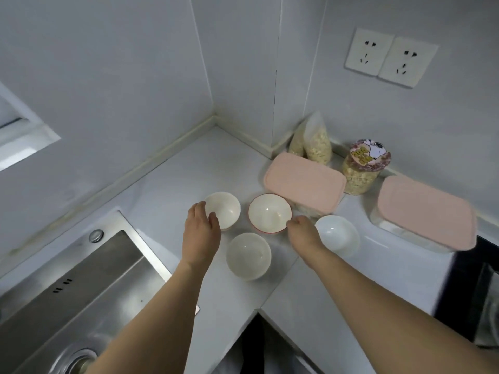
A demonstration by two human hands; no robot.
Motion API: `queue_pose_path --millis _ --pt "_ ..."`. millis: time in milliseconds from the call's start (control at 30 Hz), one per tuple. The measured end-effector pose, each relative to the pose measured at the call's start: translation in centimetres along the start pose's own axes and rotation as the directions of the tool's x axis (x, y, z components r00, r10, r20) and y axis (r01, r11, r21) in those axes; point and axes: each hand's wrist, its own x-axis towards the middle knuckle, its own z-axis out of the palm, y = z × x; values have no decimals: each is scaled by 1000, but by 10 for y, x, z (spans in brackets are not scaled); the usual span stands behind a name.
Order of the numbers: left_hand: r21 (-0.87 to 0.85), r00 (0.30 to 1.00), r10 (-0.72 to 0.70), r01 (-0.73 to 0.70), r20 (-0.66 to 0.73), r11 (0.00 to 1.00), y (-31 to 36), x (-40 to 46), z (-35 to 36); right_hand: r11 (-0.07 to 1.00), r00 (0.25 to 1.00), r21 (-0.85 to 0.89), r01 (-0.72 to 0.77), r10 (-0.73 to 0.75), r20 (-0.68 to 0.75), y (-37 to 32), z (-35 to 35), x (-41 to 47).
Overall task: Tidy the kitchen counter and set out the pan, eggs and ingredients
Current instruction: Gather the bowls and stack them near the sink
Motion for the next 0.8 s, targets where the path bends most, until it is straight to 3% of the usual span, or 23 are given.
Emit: queue_pose_path --millis 433,800 --pt "-62 991 -126 129 44 990 -27 21 12 959 967 123 -254 253 27 12 38 40" --pt "-135 937 -303 328 175 935 -43 38 22 942 962 196 -271 269 37 22 55 56"
